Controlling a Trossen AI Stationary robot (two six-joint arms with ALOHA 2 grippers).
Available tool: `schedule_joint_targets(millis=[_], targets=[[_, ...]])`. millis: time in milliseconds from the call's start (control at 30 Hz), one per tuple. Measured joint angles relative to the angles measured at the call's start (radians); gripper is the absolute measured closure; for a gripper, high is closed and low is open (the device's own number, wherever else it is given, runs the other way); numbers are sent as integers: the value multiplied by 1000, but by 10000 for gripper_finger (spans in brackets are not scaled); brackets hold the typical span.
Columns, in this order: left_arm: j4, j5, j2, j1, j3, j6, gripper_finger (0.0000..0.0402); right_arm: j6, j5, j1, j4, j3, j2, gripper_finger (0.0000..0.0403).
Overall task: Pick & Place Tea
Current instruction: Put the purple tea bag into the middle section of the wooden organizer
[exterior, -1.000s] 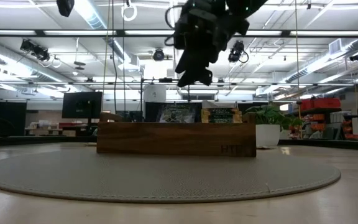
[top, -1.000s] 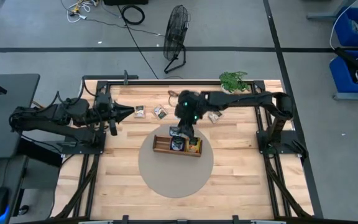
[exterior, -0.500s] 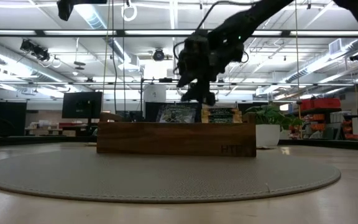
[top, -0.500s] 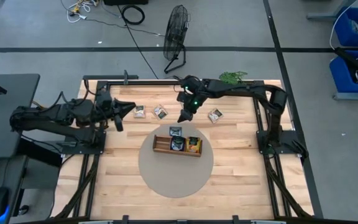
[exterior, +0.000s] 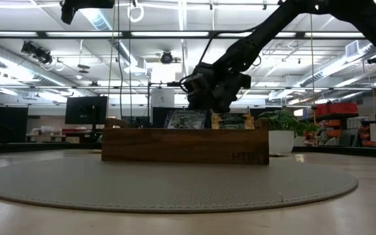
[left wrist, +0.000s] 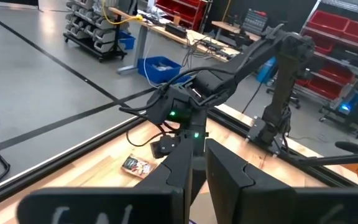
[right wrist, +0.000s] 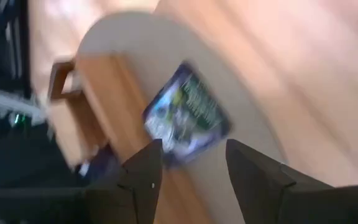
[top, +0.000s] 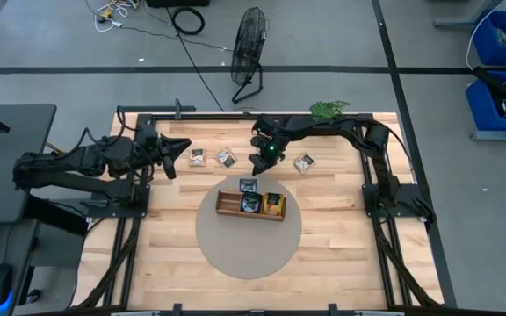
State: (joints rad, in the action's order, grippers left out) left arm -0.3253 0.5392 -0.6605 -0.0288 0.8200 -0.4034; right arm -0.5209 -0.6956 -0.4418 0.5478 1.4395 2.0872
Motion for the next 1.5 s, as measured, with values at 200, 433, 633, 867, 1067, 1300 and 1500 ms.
schedule_joint_targets(millis=[200, 433, 633, 867, 1067, 1300, 1500], targets=[[-3, 0, 0, 0, 0, -10, 356, -36, 41, 9, -3, 0, 0, 218], [-13, -1, -1, 0, 0, 3, 356, -63, 33, 10, -9, 0, 33, 218], [-15, -1, -1, 0, 0, -4, 356, -92, 57, 10, -32, 0, 60, 218], [-16, -1, 0, 0, 0, -20, 356, -102, 81, 29, -40, 1, 67, 218], [-17, -1, -1, 0, 0, -31, 356, -111, 75, 52, -41, 1, 67, 218], [-17, -1, 0, 0, 0, -31, 356, -111, 79, 56, -55, 1, 67, 218], [-17, -1, 0, 0, 0, -31, 356, -108, 121, 64, -61, -1, 33, 218]])
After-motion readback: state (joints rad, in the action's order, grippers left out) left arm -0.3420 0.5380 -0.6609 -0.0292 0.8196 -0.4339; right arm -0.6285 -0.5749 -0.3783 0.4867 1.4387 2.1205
